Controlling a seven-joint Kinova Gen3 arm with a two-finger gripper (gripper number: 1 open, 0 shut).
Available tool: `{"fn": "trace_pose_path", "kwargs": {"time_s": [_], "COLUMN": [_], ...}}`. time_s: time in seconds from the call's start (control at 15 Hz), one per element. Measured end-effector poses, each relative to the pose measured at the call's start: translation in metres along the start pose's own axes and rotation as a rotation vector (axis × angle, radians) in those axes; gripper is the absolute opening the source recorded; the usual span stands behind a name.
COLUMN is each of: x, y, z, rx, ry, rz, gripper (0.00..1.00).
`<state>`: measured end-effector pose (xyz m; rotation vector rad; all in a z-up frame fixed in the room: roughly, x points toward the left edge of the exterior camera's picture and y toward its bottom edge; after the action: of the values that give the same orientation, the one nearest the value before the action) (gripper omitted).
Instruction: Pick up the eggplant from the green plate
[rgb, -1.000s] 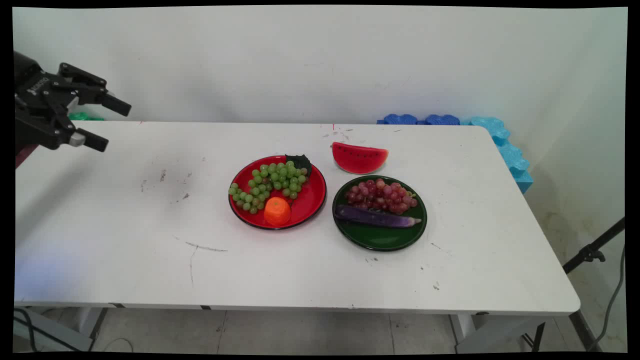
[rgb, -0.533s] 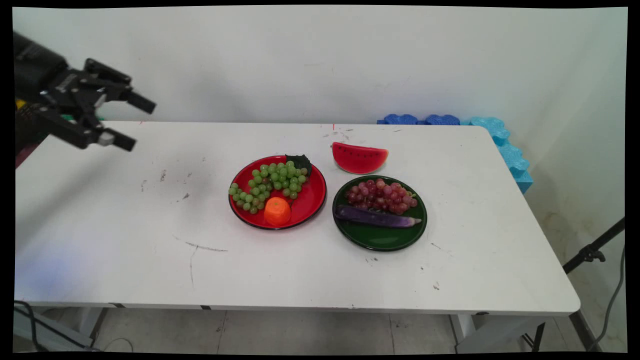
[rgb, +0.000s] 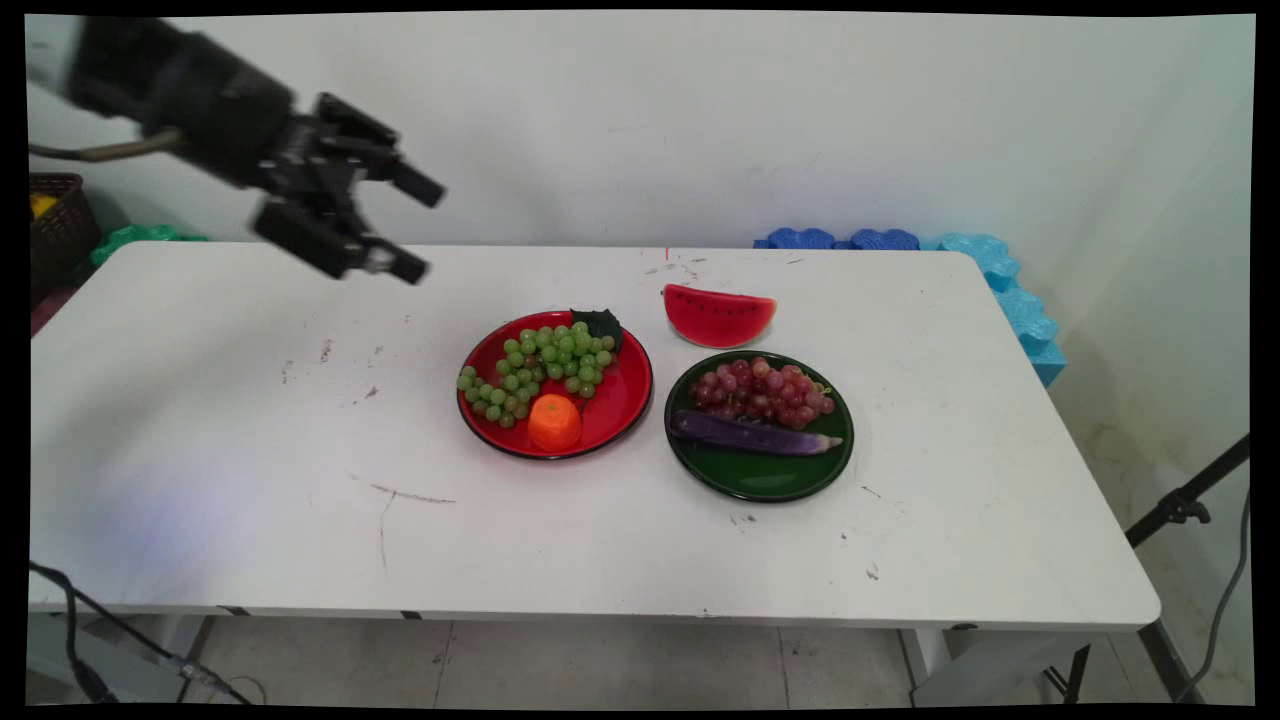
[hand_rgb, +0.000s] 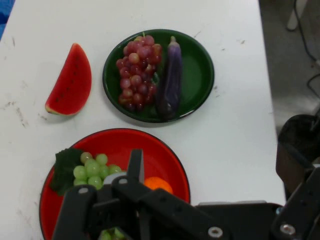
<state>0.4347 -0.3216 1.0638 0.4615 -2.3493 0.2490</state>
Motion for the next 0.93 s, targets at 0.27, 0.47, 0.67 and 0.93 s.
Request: {"fn": "trace_pose_path", "kwargs": {"time_s": [0.27, 0.47, 0.67, 0.93], "x": [0.036, 0.056, 0.066, 0.077], "y": [-0.002, -0.003, -0.003, -0.004], "z": [0.059, 0.109, 0.151, 0.213], "rx": [0.025, 0.032, 0.034, 0.034], "ry": [-0.064, -0.115, -0.153, -0.197], "rz": [0.011, -0.001, -0.013, -0.018], "gripper": [1.00, 1.00, 1.00, 1.00]}}
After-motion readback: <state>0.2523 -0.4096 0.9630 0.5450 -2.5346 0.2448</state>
